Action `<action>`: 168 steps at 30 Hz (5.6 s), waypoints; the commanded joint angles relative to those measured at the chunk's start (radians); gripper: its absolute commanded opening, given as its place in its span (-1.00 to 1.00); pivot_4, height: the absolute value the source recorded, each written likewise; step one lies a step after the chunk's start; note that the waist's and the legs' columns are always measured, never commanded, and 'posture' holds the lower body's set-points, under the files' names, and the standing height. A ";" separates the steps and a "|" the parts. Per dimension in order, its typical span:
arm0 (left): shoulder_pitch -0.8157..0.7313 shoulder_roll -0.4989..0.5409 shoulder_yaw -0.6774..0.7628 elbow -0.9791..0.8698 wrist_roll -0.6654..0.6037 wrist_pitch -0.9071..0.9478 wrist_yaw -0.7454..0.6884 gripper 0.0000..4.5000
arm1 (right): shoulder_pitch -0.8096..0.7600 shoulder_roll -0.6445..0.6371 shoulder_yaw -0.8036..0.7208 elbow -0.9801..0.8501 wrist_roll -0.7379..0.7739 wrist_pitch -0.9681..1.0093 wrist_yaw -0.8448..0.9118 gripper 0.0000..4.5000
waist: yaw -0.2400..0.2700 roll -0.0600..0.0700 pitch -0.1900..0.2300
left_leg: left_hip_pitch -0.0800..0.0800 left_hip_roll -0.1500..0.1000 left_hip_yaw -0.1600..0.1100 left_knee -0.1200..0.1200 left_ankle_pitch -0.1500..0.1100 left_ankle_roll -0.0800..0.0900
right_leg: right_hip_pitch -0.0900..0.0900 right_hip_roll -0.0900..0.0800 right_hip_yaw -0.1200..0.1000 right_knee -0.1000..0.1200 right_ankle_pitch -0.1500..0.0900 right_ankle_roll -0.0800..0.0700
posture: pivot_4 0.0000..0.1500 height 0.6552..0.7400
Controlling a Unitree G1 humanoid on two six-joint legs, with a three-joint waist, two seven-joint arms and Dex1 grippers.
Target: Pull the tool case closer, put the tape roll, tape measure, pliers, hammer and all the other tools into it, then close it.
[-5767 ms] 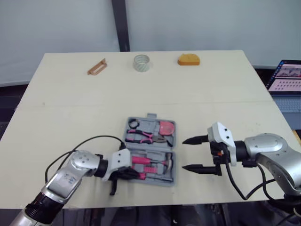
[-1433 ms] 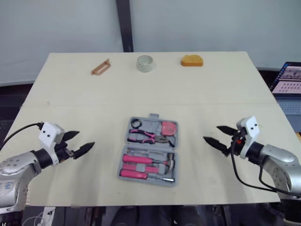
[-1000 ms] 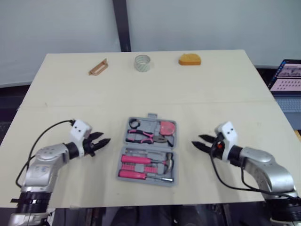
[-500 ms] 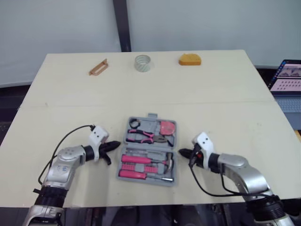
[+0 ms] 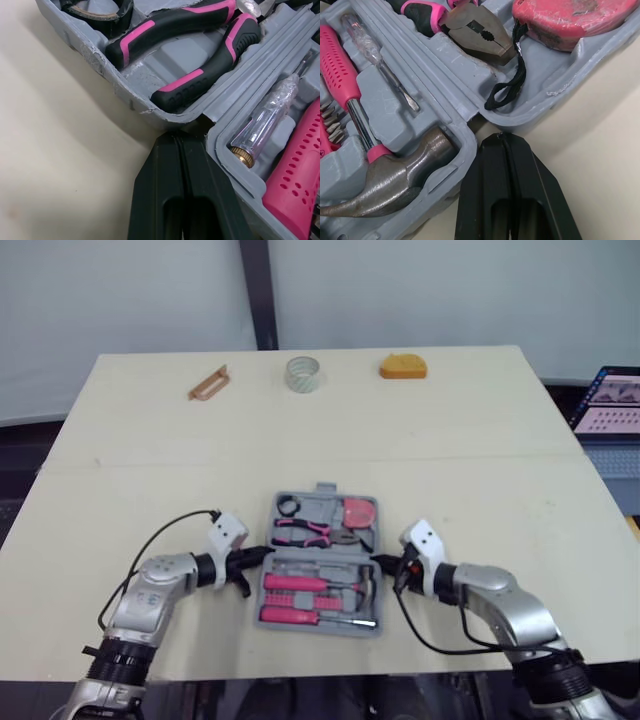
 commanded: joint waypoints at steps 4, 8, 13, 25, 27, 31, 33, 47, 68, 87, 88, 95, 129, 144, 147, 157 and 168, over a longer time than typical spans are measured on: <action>0.065 0.046 0.006 -0.100 -0.025 0.038 -0.041 -0.98 | 0.017 -0.018 0.024 -0.064 0.018 0.010 0.050 -0.97 | 0.000 0.000 0.000 | 0.000 0.000 0.000 0.000 0.000 0.000 | 0.000 0.000 0.000 0.000 0.000 0.000 | 1.00 1.00; 0.106 0.066 0.023 -0.144 -0.035 0.061 -0.040 -0.98 | 0.021 -0.032 0.028 -0.075 0.020 0.020 0.066 -0.97 | 0.000 0.000 0.000 | 0.000 0.000 0.000 0.000 0.000 0.000 | 0.000 0.000 0.000 0.000 0.000 0.000 | 1.00 1.00; 0.162 0.083 0.037 -0.203 -0.051 0.089 -0.035 -0.98 | 0.030 -0.050 0.031 -0.095 0.030 0.036 0.082 -0.97 | 0.002 0.000 0.000 | 0.000 0.000 0.000 0.000 0.000 0.000 | 0.000 0.000 0.000 0.000 0.000 0.000 | 1.00 1.00; 0.212 0.088 0.037 -0.264 -0.070 0.132 -0.039 -0.98 | 0.052 -0.077 0.032 -0.137 0.048 0.071 0.096 -0.97 | 0.003 0.000 0.000 | 0.000 0.000 0.000 0.000 0.000 0.000 | 0.000 0.000 0.001 -0.001 0.000 0.000 | 1.00 1.00; 0.216 0.088 0.035 -0.273 -0.074 0.140 -0.040 -0.98 | 0.054 -0.081 0.032 -0.145 0.052 0.077 0.099 -0.97 | 0.002 0.000 0.000 | 0.000 0.000 0.000 0.000 0.000 0.000 | 0.000 0.000 0.001 -0.001 0.000 0.000 | 1.00 1.00; 0.223 0.091 0.030 -0.288 -0.083 0.152 -0.046 -0.98 | 0.057 -0.087 0.032 -0.156 0.057 0.086 0.099 -0.97 | 0.003 0.000 0.000 | 0.000 0.000 0.000 0.000 0.000 0.000 | 0.000 0.000 0.001 -0.001 0.000 0.000 | 1.00 1.00; 0.228 0.092 0.029 -0.294 -0.085 0.157 -0.047 -0.98 | 0.062 -0.093 0.032 -0.165 0.062 0.092 0.103 -0.97 | 0.003 0.000 0.000 | 0.000 0.000 0.000 0.000 0.000 0.000 | 0.000 0.000 0.001 -0.001 0.000 0.000 | 1.00 1.00; 0.260 0.103 0.018 -0.321 -0.092 0.172 -0.057 -0.98 | 0.072 -0.117 0.044 -0.183 0.074 0.108 0.118 -0.97 | 0.004 0.000 0.000 | 0.000 0.000 0.000 0.000 0.000 0.000 | 0.000 0.000 0.001 -0.001 0.000 0.000 | 1.00 1.00; 0.252 0.166 0.101 -0.306 -0.125 0.170 -0.082 -1.00 | 0.056 -0.180 -0.024 -0.108 0.062 0.075 0.129 -0.87 | 0.005 0.000 0.000 | 0.000 0.000 0.001 0.000 0.000 0.000 | 0.000 0.000 0.001 -0.001 0.000 0.000 | 1.00 1.00; 0.369 0.317 0.039 -0.559 -0.213 0.232 -0.173 -1.00 | -0.240 0.024 -0.280 0.086 0.395 0.647 -0.040 0.95 | 0.005 -0.001 0.001 | -0.001 0.002 0.001 -0.001 0.000 0.000 | 0.000 0.001 0.002 -0.002 0.000 0.000 | 1.00 1.00; 0.369 0.312 0.029 -0.560 -0.211 0.230 -0.166 -1.00 | -0.251 0.037 -0.284 0.097 0.397 0.660 -0.052 0.95 | 0.006 -0.001 0.001 | -0.001 0.002 0.001 -0.001 0.000 0.000 | 0.000 0.001 0.002 -0.001 0.000 0.000 | 1.00 1.00; 0.395 0.317 -0.044 -0.513 -0.127 0.161 -0.145 -1.00 | -0.299 0.091 -0.258 0.165 0.370 0.647 -0.093 0.95 | 0.000 0.000 0.001 | -0.001 0.002 0.001 -0.001 0.000 0.000 | -0.001 0.002 0.003 -0.001 0.000 0.000 | 1.00 1.00; 0.389 0.314 -0.061 -0.466 -0.097 0.116 -0.127 -1.00 | -0.317 0.151 -0.250 0.153 0.435 0.603 -0.002 0.95 | -0.003 0.001 0.000 | 0.000 0.003 0.002 -0.002 0.000 0.000 | -0.001 0.003 0.003 -0.001 0.000 0.000 | 1.00 1.00; 0.376 0.280 -0.059 -0.454 -0.108 0.138 -0.108 -1.00 | -0.345 0.097 -0.242 0.064 0.501 0.639 0.020 0.95 | -0.002 0.001 0.000 | 0.000 0.003 0.002 -0.001 0.000 0.000 | -0.001 0.003 0.003 -0.001 0.000 0.000 | 1.00 1.00; 0.378 0.273 -0.059 -0.451 -0.108 0.137 -0.103 -1.00 | -0.341 0.077 -0.234 0.043 0.514 0.641 0.037 0.95 | -0.002 0.001 0.000 | 0.000 0.003 0.002 -0.001 0.000 0.000 | -0.001 0.003 0.003 -0.001 0.000 0.000 | 1.00 1.00; 0.387 0.248 -0.052 -0.437 -0.107 0.124 -0.087 -1.00 | -0.354 0.035 -0.215 -0.013 0.551 0.664 0.070 0.95 | -0.001 0.001 0.000 | 0.000 0.004 0.002 -0.001 0.000 0.000 | -0.001 0.003 0.003 -0.001 0.000 0.000 | 1.00 1.00; 0.399 0.205 -0.041 -0.433 -0.115 0.119 -0.057 -1.00 | -0.362 -0.028 -0.174 -0.084 0.595 0.673 0.135 0.95 | 0.001 0.001 0.000 | 0.000 0.004 0.002 -0.001 0.000 0.000 | -0.001 0.003 0.003 -0.001 0.000 0.000 | 1.00 1.00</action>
